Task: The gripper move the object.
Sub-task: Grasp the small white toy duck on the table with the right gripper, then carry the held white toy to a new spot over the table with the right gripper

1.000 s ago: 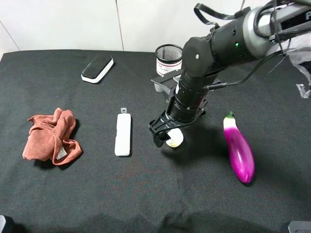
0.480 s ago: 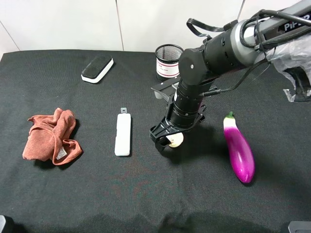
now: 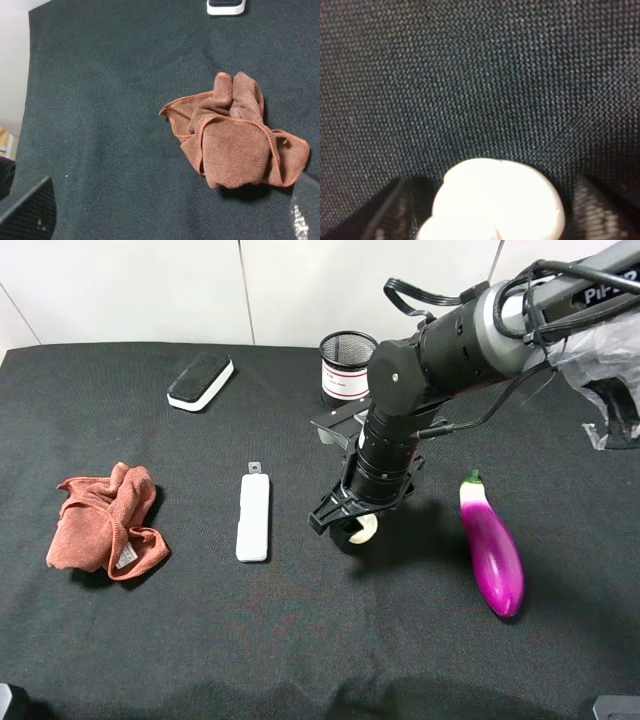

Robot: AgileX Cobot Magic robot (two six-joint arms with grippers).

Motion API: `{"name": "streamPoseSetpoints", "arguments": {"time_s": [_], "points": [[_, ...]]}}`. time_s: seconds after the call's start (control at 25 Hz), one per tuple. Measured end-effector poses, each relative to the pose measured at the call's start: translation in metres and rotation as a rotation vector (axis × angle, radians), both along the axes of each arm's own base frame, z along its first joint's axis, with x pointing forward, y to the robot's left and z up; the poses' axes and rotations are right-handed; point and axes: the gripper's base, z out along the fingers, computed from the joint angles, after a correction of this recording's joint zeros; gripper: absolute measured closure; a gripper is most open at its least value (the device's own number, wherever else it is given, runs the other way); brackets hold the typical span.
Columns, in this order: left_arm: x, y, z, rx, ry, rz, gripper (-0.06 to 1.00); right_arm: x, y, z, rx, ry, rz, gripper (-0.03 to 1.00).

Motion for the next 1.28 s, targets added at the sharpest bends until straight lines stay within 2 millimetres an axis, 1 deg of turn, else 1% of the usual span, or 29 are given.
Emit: {"name": "streamPoseSetpoints", "arguments": {"time_s": [0.04,0.12,0.8,1.0,1.28], "points": [[0.0,0.0,0.0,0.0,0.0,0.0,-0.05,0.0,0.0,0.0,0.0,0.0,-0.001,0.58],[0.0,0.0,0.0,0.0,0.0,0.0,-0.05,0.0,0.0,0.0,-0.001,0.001,-0.003,0.62],[0.0,0.0,0.0,0.0,0.0,0.0,-0.05,-0.002,-0.001,0.0,-0.012,0.019,0.001,0.62],[0.0,0.0,0.0,0.0,0.0,0.0,-0.05,-0.002,-0.001,0.009,-0.016,0.033,-0.004,0.63],[0.0,0.0,0.0,0.0,0.0,0.0,-0.05,0.009,0.008,0.027,-0.005,0.011,0.016,0.63]]}}
